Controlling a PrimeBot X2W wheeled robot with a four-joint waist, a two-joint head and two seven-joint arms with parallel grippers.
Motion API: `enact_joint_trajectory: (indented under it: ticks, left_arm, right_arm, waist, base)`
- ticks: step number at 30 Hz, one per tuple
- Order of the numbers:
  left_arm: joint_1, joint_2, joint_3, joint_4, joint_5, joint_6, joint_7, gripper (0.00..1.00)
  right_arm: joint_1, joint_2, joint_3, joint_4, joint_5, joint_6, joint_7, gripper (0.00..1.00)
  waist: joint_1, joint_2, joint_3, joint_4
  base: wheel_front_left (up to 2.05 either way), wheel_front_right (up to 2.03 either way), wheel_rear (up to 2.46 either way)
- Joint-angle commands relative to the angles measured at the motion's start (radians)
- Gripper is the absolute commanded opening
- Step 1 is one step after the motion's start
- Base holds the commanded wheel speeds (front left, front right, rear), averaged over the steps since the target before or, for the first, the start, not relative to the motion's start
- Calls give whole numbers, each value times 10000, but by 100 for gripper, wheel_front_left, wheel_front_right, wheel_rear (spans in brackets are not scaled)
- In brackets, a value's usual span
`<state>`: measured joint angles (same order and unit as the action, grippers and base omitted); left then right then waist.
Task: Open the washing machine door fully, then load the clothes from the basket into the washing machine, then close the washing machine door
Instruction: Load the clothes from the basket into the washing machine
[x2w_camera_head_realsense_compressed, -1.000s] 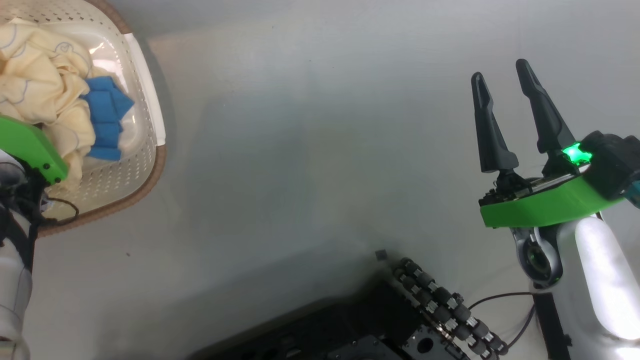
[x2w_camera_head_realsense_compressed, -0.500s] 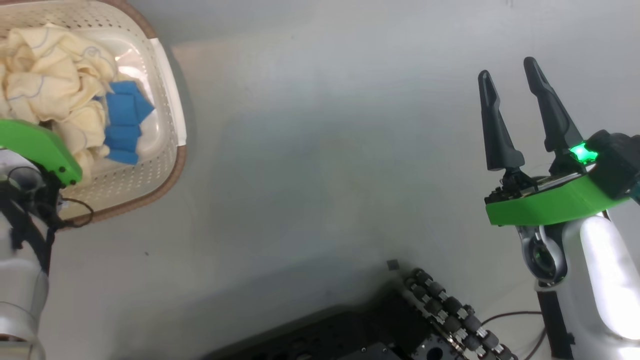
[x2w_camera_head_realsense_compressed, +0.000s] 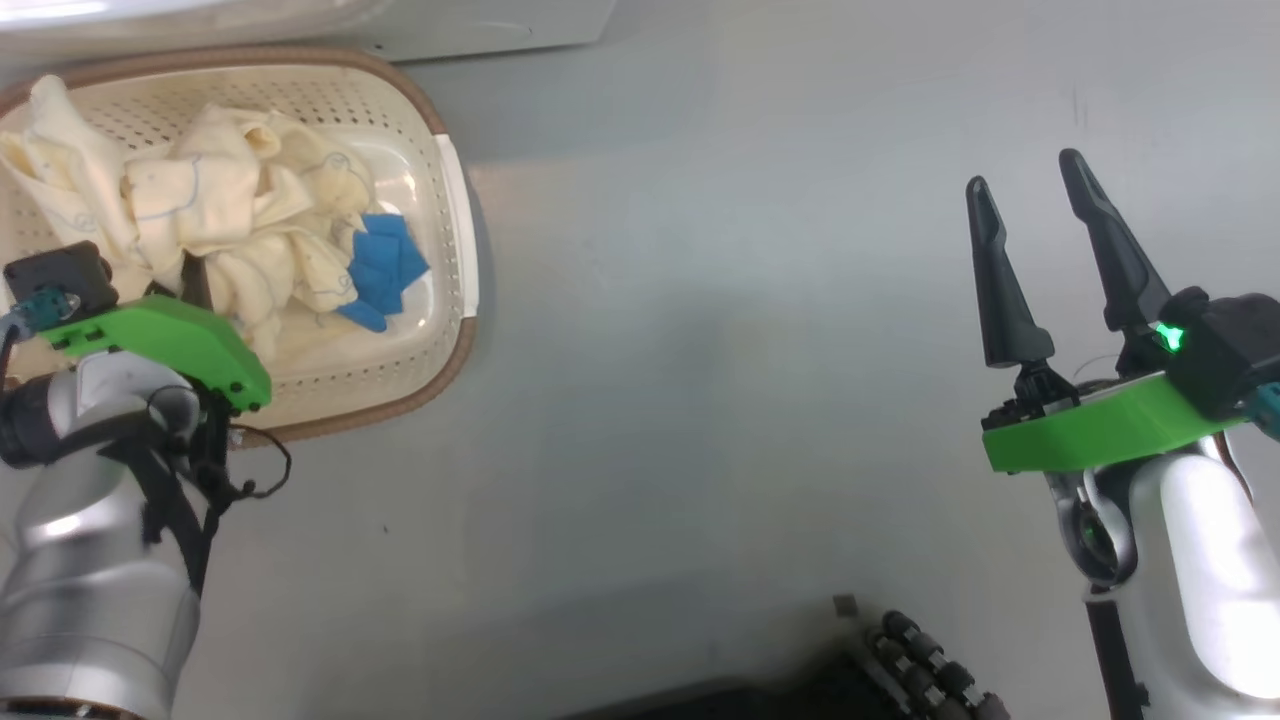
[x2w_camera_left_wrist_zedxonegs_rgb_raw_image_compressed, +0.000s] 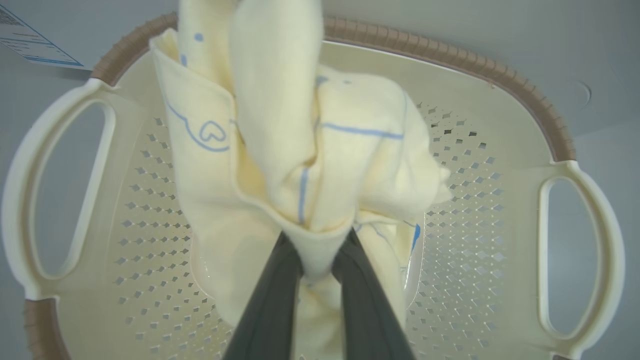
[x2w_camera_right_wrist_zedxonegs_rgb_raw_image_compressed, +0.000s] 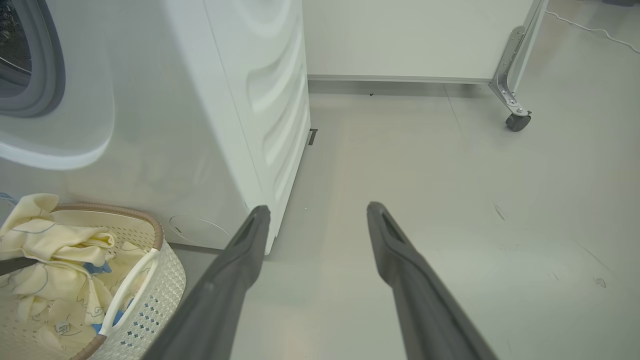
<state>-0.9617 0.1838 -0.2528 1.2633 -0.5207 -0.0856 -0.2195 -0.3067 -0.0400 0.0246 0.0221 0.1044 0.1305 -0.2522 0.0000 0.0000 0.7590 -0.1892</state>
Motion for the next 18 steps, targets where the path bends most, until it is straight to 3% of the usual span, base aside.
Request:
enact_joint_trajectory:
  ticks: [1,7,18]
  left_arm:
    - [515,254,163,-247,9,107,-252,0]
    - [1235,149,239,-939,76,246,-410,0]
    - [3976,194,934,-4714,640,819,-421,0]
  right_arm:
    - [393,-102,79,-206,-158,2,-25,100]
    - [596,-102,35,-133,-409,2,188,100]
    - [1217,-102,-119,80,-453,2,543,100]
  waist:
    - [0,0,-735,492]
    - [0,0,-1619,834]
    - [0,0,-3538,1131]
  base:
    - [0,0,0]
    - [0,0,0]
    - [0,0,0]
